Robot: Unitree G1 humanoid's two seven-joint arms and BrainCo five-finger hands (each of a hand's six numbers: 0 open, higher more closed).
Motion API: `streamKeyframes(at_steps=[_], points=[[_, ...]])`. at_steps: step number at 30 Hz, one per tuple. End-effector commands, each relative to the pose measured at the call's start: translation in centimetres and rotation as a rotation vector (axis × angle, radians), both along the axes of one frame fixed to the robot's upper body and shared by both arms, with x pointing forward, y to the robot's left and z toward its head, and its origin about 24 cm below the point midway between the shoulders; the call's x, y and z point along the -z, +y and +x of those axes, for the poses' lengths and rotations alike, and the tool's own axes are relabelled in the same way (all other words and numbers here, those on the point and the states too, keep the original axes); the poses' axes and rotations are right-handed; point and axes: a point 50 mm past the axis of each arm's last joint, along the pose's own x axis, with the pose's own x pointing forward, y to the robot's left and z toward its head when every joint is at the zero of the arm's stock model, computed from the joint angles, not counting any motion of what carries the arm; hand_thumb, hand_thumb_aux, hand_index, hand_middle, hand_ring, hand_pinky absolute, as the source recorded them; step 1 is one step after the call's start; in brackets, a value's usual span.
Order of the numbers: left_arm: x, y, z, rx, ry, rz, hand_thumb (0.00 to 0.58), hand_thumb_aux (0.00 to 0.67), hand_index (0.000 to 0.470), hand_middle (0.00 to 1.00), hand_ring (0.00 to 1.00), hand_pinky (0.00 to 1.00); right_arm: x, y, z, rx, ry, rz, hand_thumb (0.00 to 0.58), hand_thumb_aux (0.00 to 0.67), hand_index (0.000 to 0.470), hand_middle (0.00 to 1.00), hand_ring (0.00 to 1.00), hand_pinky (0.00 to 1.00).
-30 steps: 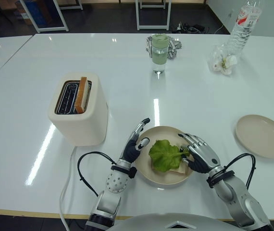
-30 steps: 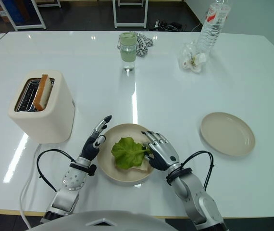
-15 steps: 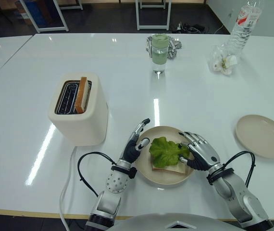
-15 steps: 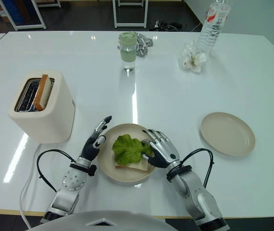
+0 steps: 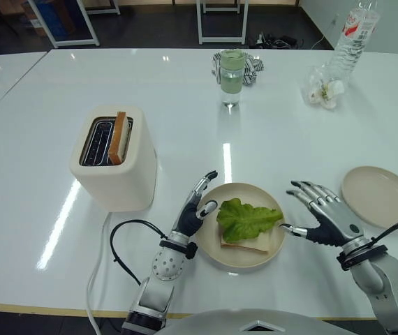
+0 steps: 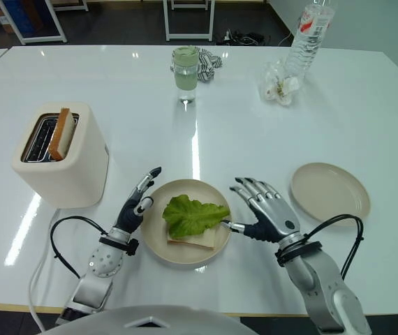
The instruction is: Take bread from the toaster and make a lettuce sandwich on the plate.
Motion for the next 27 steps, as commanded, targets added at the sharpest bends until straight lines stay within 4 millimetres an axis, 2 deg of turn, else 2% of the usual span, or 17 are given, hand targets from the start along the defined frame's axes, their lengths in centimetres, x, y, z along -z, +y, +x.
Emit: streamKeyframes(at_steps=[1,3,5,9,13,19,27], points=[[-6.0,2.6,0.4,-0.104,-0.347,0.245,0.000,0.000,0.000,0.00,0.00,0.00,-0.9,0.6,0.2,0.069,-0.022,0.359,0.000,0.000,0.000,0.00,0.00,0.00],[-8.9,4.9,0.6,-0.229,-0.479,0.369,0.000,0.000,0.000,0.00,0.00,0.00,-0.6,0.9,0.4,0.087,-0.016,0.433,0.000,0.000,0.000,0.00,0.00,0.00],[-10.3,7.5,1.1,-0.360,-0.510,0.493,0.000,0.000,0.000,0.00,0.00,0.00,-0.2,0.9,0.6,0.104,-0.008,0.455,0.000,0.000,0.000,0.00,0.00,0.00],[-10.1,11.8,2.2,-0.565,-0.440,0.742,0.000,0.000,0.000,0.00,0.00,0.00,0.7,0.8,0.6,0.126,0.009,0.463,0.000,0.000,0.000,0.00,0.00,0.00],[-9.2,15.0,3.0,-0.694,-0.323,0.863,0.000,0.000,0.000,0.00,0.00,0.00,1.1,0.8,0.7,0.130,0.023,0.458,0.000,0.000,0.000,0.00,0.00,0.00],[-6.9,16.5,4.1,-0.727,-0.146,0.885,0.000,0.000,0.000,0.00,0.00,0.00,1.6,0.7,0.7,0.133,0.034,0.452,0.000,0.000,0.000,0.00,0.00,0.00],[-5.8,16.4,5.5,-0.720,-0.080,0.865,0.000,0.000,0.000,0.00,0.00,0.00,1.9,0.6,0.6,0.138,0.046,0.450,0.000,0.000,0.000,0.00,0.00,0.00]])
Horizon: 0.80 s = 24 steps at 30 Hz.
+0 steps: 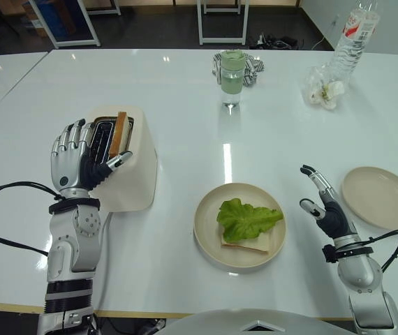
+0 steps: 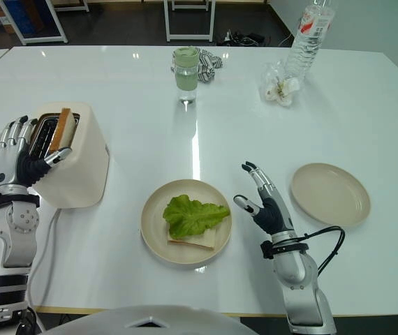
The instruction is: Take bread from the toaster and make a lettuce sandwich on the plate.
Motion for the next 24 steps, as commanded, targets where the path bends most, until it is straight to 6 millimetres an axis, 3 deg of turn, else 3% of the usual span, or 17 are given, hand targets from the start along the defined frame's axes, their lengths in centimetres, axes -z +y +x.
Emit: streamKeyframes(at_steps=[1,5,6,7,8,9,15,20,21,22,23,24], points=[[0.4,0.0,0.4,-0.003,0.026,-0.011,0.000,0.000,0.000,0.00,0.00,0.00,0.3,-0.1,-0.1,0.002,0.015,-0.010,0.000,0.000,0.000,0.00,0.00,0.00],[0.8,-0.2,0.7,0.001,0.039,-0.014,0.000,0.000,0.000,0.00,0.00,0.00,0.4,-0.2,-0.2,0.006,0.021,-0.009,0.000,0.000,0.000,0.00,0.00,0.00],[0.9,-0.3,0.7,0.002,0.041,-0.015,0.108,0.066,0.046,0.00,0.00,0.00,0.4,-0.1,-0.2,0.005,0.022,-0.009,0.000,0.000,0.000,0.00,0.00,0.00],[0.9,-0.3,0.6,0.005,0.037,-0.016,0.410,0.307,0.216,0.00,0.00,0.00,0.4,-0.1,-0.2,0.004,0.023,-0.010,0.000,0.000,0.000,0.00,0.00,0.00],[0.9,-0.4,0.6,0.008,0.028,-0.014,0.527,0.468,0.328,0.00,0.00,0.00,0.4,-0.1,-0.2,0.003,0.023,-0.010,0.000,0.000,0.000,0.00,0.00,0.00],[0.7,-0.5,0.5,0.013,0.008,-0.009,0.580,0.670,0.470,0.00,0.00,0.00,0.4,-0.1,-0.2,0.003,0.024,-0.011,0.000,0.000,0.000,0.00,0.00,0.00],[-0.4,-1.5,0.4,0.076,-0.113,0.007,0.580,0.670,0.470,0.00,0.00,0.00,0.5,-0.2,-0.1,0.006,0.026,-0.014,0.000,0.000,0.000,0.00,0.00,0.00],[0.1,-1.6,0.4,0.088,-0.082,-0.051,0.580,0.670,0.470,0.00,0.00,0.00,0.5,-0.3,-0.1,0.011,0.026,-0.018,0.000,0.000,0.000,0.00,0.00,0.00],[0.1,-1.6,0.3,0.086,-0.093,-0.054,0.580,0.670,0.470,0.14,0.14,0.14,0.5,-0.3,-0.1,0.012,0.026,-0.019,0.000,0.000,0.000,0.00,0.00,0.00],[-0.2,-1.5,0.3,0.086,-0.114,-0.059,0.580,0.670,0.470,0.87,0.87,0.87,0.5,-0.3,-0.1,0.013,0.027,-0.019,0.000,0.000,0.000,0.00,0.00,0.00],[-0.7,-1.5,0.2,0.086,-0.151,-0.056,0.580,0.670,0.470,1.00,1.00,1.00,0.5,-0.4,-0.1,0.014,0.027,-0.018,0.000,0.000,0.000,0.00,0.00,0.00],[-1.4,-1.5,0.0,0.092,-0.203,-0.049,0.580,0.670,0.470,1.00,1.00,1.00,0.5,-0.4,-0.1,0.014,0.028,-0.017,0.000,0.000,0.000,0.00,0.00,0.00]])
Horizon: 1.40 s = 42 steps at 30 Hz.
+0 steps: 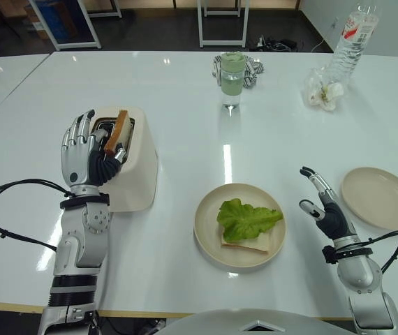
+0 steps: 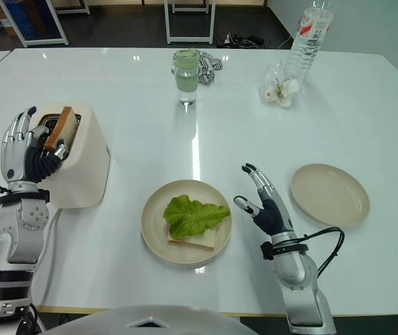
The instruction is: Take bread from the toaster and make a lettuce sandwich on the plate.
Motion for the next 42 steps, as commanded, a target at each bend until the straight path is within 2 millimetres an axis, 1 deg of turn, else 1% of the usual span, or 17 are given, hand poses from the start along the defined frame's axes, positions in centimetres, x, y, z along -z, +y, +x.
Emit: streamKeyframes(at_steps=[1,4,7,8,10,13,15,17,19,22,25,28,31,34,36,38,42], points=[[-2.2,-0.2,-0.7,0.026,-0.174,0.009,0.580,0.670,0.470,1.00,1.00,1.00,0.3,-0.2,-0.1,0.010,0.016,-0.014,0.000,0.000,0.000,0.00,0.00,0.00],[-6.2,-1.2,-2.3,0.112,-0.473,0.089,0.580,0.670,0.470,1.00,1.00,1.00,0.4,-0.1,0.0,0.009,0.017,-0.010,0.000,0.000,0.000,0.00,0.00,0.00],[-9.2,-2.8,-4.3,0.227,-0.679,0.110,0.580,0.670,0.470,1.00,1.00,1.00,0.4,-0.2,0.1,0.015,0.013,-0.005,0.000,0.000,0.000,0.00,0.00,0.00],[-9.8,-3.3,-4.8,0.265,-0.714,0.089,0.580,0.670,0.470,1.00,1.00,1.00,0.4,-0.2,0.1,0.018,0.011,-0.004,0.000,0.000,0.000,0.00,0.00,0.00],[-10.4,-4.1,-5.3,0.356,-0.730,-0.022,0.580,0.670,0.470,1.00,1.00,1.00,0.3,-0.4,0.1,0.027,0.008,-0.001,0.000,0.000,0.000,0.00,0.00,0.00],[-10.2,-5.3,-5.4,0.505,-0.653,-0.255,0.580,0.670,0.470,1.00,1.00,1.00,0.4,-0.7,0.2,0.045,0.007,0.003,0.000,0.000,0.000,0.00,0.00,0.00],[-9.5,-6.4,-5.1,0.612,-0.552,-0.457,0.580,0.670,0.470,1.00,1.00,1.00,0.4,-1.1,0.2,0.059,0.008,0.009,0.000,0.000,0.000,0.00,0.00,0.00],[-8.2,-7.8,-4.6,0.710,-0.425,-0.698,0.580,0.670,0.470,1.00,1.00,1.00,0.4,-1.6,0.2,0.083,0.007,0.019,0.000,0.000,0.000,0.00,0.00,0.00],[-6.7,-9.4,-4.2,0.781,-0.287,-0.902,0.580,0.670,0.470,1.00,1.00,1.00,0.4,-2.0,0.2,0.106,0.005,0.028,0.000,0.000,0.000,0.00,0.00,0.00],[-3.8,-12.0,-3.8,0.822,-0.063,-1.220,0.580,0.670,0.470,1.00,1.00,1.00,0.5,-2.6,0.1,0.133,0.008,0.036,0.000,0.000,0.000,0.00,0.00,0.00],[-1.0,-15.2,-4.2,0.841,0.161,-1.388,0.580,0.670,0.470,1.00,1.00,1.00,0.9,-2.9,0.0,0.151,0.019,0.042,0.000,0.000,0.000,0.00,0.00,0.00],[1.2,-18.2,-4.5,0.868,0.345,-1.426,0.580,0.670,0.470,1.00,1.00,1.00,1.3,-2.9,-0.1,0.160,0.031,0.044,0.000,0.000,0.000,0.00,0.00,0.00],[3.1,-19.6,-4.3,0.863,0.463,-1.402,0.580,0.670,0.470,1.00,1.00,1.00,1.6,-2.9,-0.1,0.163,0.036,0.042,0.000,0.000,0.000,0.00,0.00,0.00],[4.9,-19.9,-3.7,0.848,0.574,-1.347,0.580,0.670,0.470,1.00,1.00,1.00,1.8,-2.8,-0.1,0.165,0.040,0.036,0.000,0.000,0.000,0.00,0.00,0.00],[5.7,-19.8,-3.4,0.850,0.632,-1.294,0.580,0.670,0.470,1.00,1.00,1.00,2.0,-2.7,-0.1,0.165,0.044,0.034,0.000,0.000,0.000,0.00,0.00,0.00],[5.9,-19.4,-3.0,0.862,0.661,-1.243,0.580,0.670,0.470,1.00,1.00,1.00,2.2,-2.6,-0.2,0.164,0.051,0.033,0.000,0.000,0.000,0.00,0.00,0.00],[5.2,-18.5,-2.0,0.879,0.653,-1.189,0.580,0.670,0.470,1.00,1.00,1.00,2.4,-2.6,-0.3,0.165,0.058,0.029,0.000,0.000,0.000,0.00,0.00,0.00]])
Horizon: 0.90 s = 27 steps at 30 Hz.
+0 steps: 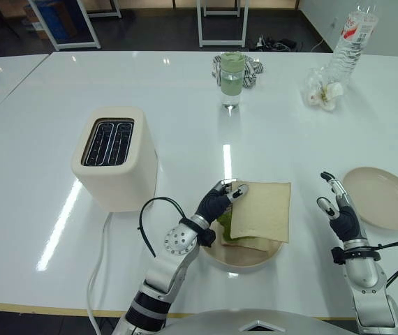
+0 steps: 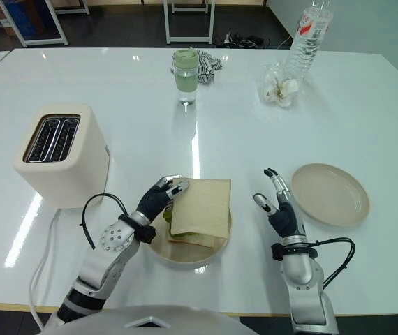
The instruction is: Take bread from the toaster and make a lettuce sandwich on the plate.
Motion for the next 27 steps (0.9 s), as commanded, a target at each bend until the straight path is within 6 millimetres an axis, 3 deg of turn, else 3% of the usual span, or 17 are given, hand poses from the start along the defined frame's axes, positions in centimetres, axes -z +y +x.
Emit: streamKeyframes(at_steps=[1,8,22,27], points=[[-0.8,1.0,1.2,-0.003,-0.038,0.037,0.580,0.670,0.470,1.00,1.00,1.00,0.4,0.1,-0.1,-0.001,0.020,-0.010,0.000,0.000,0.000,0.00,0.00,0.00],[-1.4,2.0,2.0,-0.013,-0.051,0.055,0.580,0.670,0.470,1.00,1.00,1.00,0.7,0.1,-0.1,-0.005,0.029,-0.022,0.000,0.000,0.000,0.00,0.00,0.00],[4.2,1.5,2.5,0.009,0.124,0.115,0.580,0.670,0.470,1.00,1.00,1.00,0.7,0.1,-0.4,-0.009,0.034,-0.037,0.000,0.000,0.000,0.00,0.00,0.00],[5.1,1.5,2.5,0.021,0.137,0.139,0.580,0.670,0.470,1.00,1.00,1.00,0.6,0.2,-0.5,-0.013,0.035,-0.048,0.000,0.000,0.000,0.00,0.00,0.00]])
